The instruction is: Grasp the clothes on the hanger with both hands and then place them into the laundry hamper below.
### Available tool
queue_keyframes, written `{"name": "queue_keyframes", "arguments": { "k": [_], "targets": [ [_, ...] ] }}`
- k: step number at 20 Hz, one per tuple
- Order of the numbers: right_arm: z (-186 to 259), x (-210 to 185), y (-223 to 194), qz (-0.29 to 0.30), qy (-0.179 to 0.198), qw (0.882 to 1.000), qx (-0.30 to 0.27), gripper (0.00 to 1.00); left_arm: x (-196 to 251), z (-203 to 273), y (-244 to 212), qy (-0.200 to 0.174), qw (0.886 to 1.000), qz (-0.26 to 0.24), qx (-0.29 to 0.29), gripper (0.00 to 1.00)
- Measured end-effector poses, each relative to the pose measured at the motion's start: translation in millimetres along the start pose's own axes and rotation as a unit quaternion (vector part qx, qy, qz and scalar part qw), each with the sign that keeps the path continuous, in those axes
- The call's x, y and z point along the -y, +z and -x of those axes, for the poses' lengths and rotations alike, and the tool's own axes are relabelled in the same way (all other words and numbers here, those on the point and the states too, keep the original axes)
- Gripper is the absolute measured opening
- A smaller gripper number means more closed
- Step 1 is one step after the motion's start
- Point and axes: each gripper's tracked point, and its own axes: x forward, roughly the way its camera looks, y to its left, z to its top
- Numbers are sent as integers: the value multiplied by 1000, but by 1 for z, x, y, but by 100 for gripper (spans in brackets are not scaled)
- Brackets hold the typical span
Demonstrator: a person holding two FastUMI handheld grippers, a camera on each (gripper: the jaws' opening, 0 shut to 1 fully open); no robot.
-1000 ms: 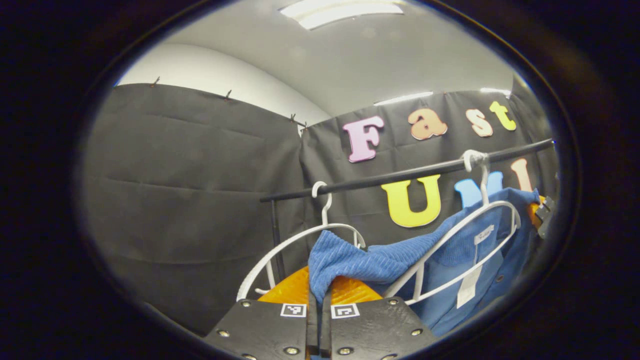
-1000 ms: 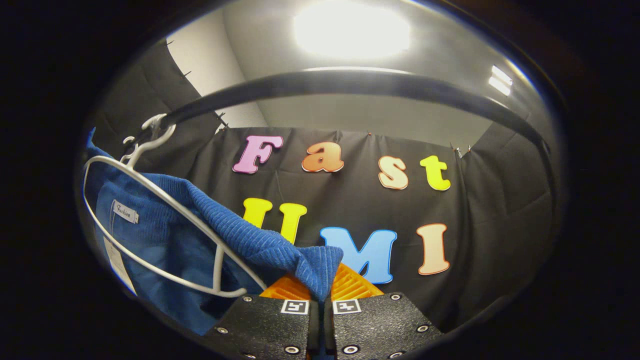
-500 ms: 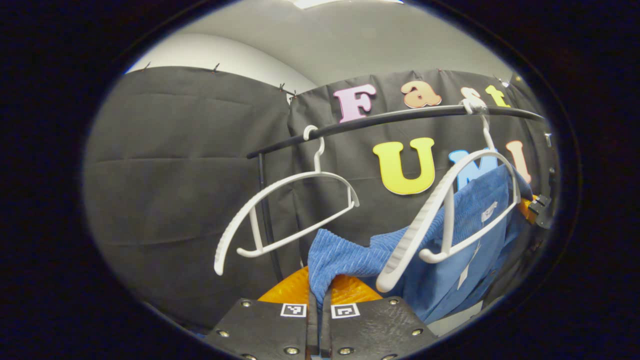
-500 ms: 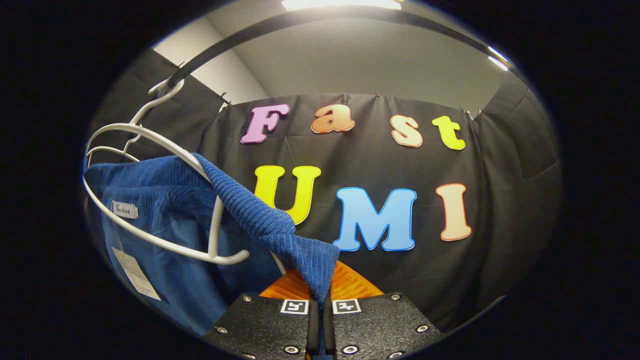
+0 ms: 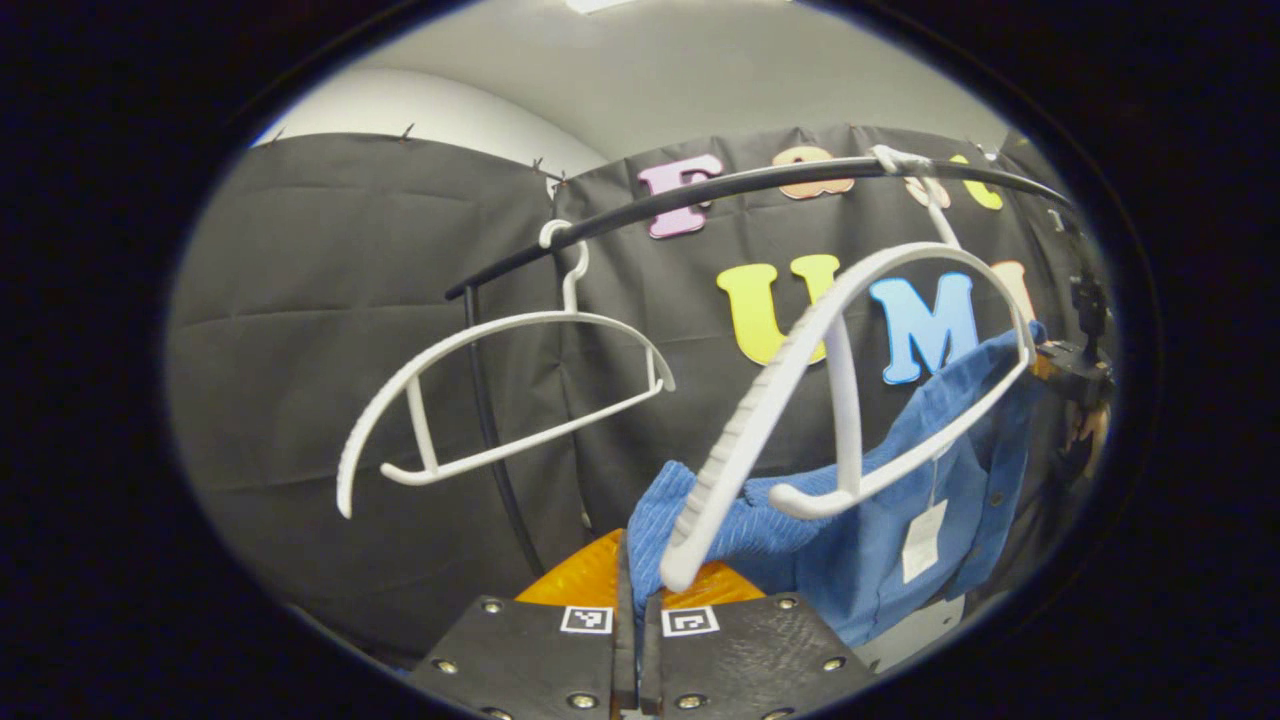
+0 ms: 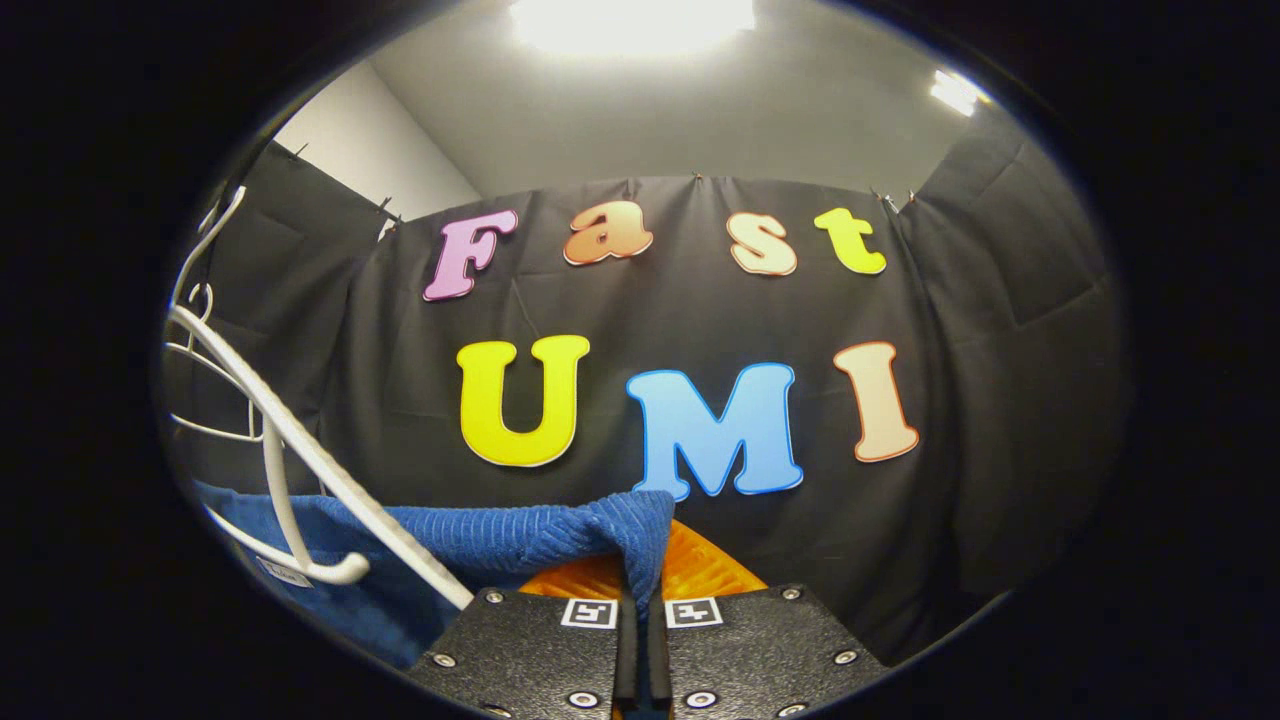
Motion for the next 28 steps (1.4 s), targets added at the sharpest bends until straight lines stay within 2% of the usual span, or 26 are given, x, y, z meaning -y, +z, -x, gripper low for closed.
{"name": "queue_keyframes", "arguments": {
  "k": [3,9,12,17,22,28],
  "targets": [
    [13,8,-27,0,-4,1000,-18,3,5,15,-21,-5,1000,6,-17,1],
    [48,8,-89,19,26,996,-86,3,7,38,-57,8,999,31,-29,1],
    [73,7,-104,28,36,993,-110,3,6,42,-66,13,999,42,-27,1],
    [131,0,-112,39,47,989,-134,3,-6,81,-83,6,998,63,-29,1],
    [197,-12,-102,46,54,987,-142,3,-7,120,-82,-25,997,70,-19,1],
    [276,-42,-87,36,67,986,-149,3,14,164,-66,-93,992,80,6,3]
  ]
}}
